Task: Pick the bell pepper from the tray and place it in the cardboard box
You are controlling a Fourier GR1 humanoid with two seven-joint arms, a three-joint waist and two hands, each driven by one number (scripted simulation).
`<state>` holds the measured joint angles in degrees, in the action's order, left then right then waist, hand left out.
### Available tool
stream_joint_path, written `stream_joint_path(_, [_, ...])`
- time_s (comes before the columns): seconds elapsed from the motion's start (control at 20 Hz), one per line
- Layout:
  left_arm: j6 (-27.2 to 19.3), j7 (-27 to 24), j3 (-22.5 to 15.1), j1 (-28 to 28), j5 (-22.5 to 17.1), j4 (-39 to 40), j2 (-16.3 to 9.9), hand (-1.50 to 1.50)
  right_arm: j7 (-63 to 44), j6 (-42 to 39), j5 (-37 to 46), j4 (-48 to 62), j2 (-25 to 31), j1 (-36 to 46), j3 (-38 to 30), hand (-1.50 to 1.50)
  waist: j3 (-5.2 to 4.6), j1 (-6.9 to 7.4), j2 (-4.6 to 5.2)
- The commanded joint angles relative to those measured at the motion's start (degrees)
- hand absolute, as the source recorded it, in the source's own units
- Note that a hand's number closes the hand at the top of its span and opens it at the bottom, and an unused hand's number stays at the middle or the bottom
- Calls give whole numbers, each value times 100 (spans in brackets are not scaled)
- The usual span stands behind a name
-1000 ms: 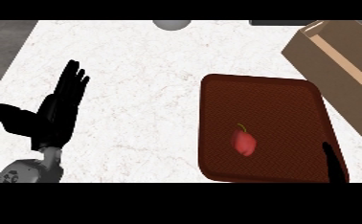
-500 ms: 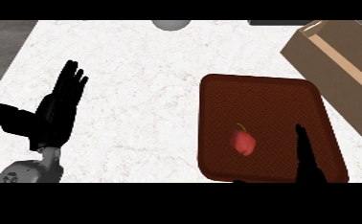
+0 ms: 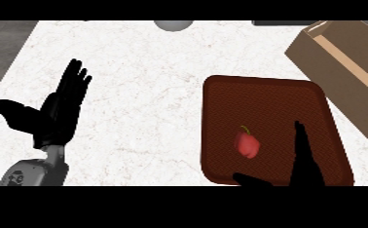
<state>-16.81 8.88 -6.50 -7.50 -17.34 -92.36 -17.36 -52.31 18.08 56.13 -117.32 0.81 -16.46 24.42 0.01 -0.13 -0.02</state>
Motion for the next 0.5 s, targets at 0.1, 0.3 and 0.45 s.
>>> stream_joint_path(0.1, [266,-107,330,-20,72,128,160,0,417,547,-193,872,-77,66,-101,-150,0,4,1])
stream_joint_path(0.3, [242,67,247,-11,353,83,252,0,-415,324,372,657,-78,291,190,-150,-2,-1,1])
stream_joint_path(0.45, [197,122,277,-384,444,316,434,0,-378,209,232,816,-78,513,27,-150,-2,-14,5])
